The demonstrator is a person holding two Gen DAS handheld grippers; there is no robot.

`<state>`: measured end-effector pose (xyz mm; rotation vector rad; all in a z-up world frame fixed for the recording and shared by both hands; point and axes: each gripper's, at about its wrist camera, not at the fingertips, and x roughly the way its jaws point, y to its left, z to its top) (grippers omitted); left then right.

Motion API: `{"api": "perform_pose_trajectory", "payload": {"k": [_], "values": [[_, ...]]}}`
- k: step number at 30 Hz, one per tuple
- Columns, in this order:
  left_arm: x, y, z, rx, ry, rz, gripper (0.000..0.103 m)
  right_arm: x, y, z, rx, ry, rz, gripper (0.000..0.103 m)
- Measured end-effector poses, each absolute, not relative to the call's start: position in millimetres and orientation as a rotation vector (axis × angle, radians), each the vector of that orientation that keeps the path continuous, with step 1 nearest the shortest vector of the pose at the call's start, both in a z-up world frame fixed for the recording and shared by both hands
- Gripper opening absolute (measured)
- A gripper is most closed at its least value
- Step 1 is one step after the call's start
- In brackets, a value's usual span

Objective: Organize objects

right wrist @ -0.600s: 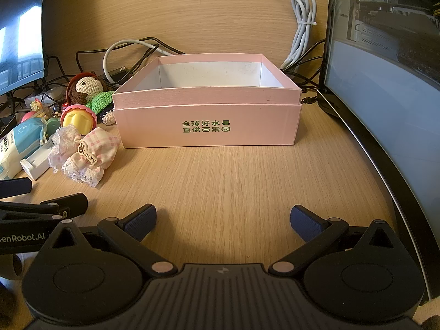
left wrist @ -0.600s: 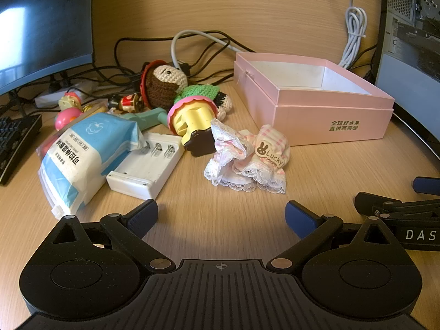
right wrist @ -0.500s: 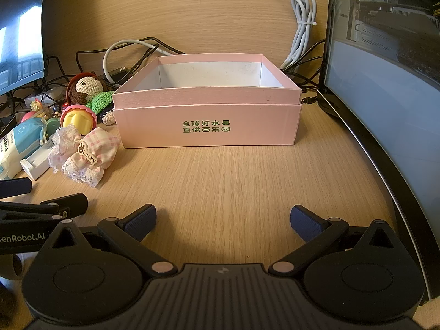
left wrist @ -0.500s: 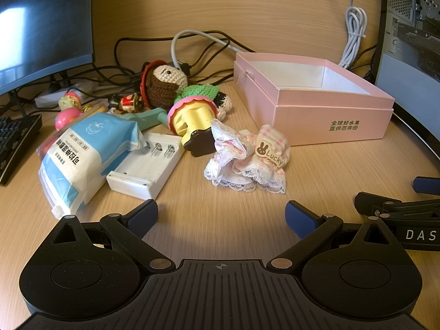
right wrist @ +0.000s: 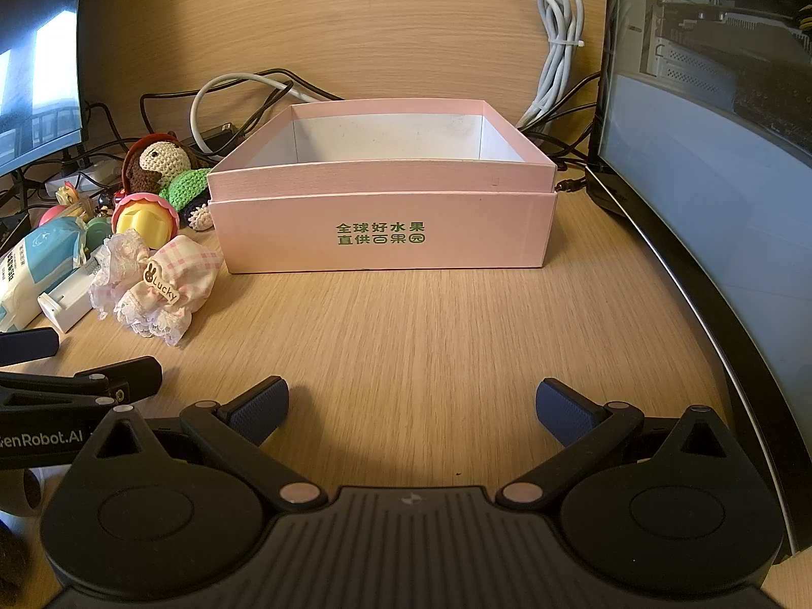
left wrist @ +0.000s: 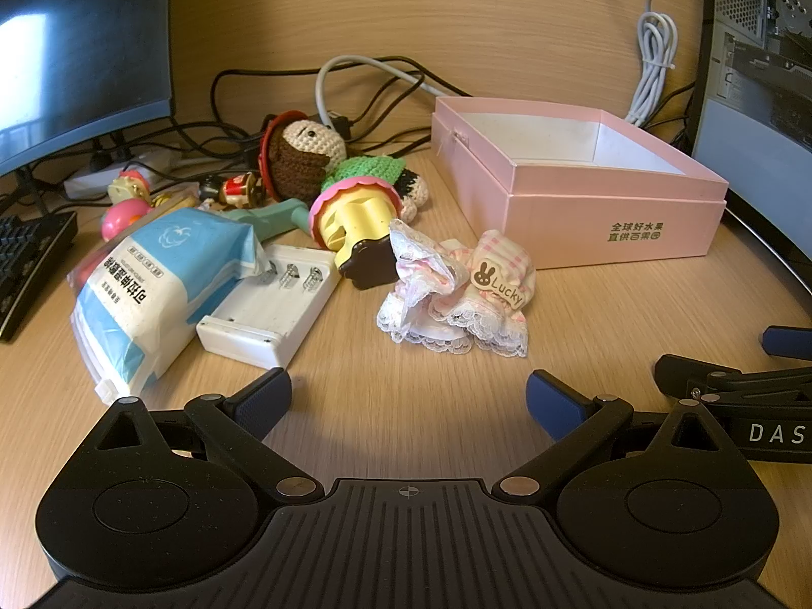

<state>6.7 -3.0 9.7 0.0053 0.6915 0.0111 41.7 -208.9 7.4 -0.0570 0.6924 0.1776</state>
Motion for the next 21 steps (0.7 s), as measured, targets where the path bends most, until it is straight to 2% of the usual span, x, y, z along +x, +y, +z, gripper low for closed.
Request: {"api": "perform_pose_trajectory", "payload": {"k": [21], "values": [[9.5, -3.3, 13.8, 0.004, 0.691, 0.014, 0.102, 42.2, -207.5, 6.8, -0.057, 0.692, 0.177, 0.103]]}}
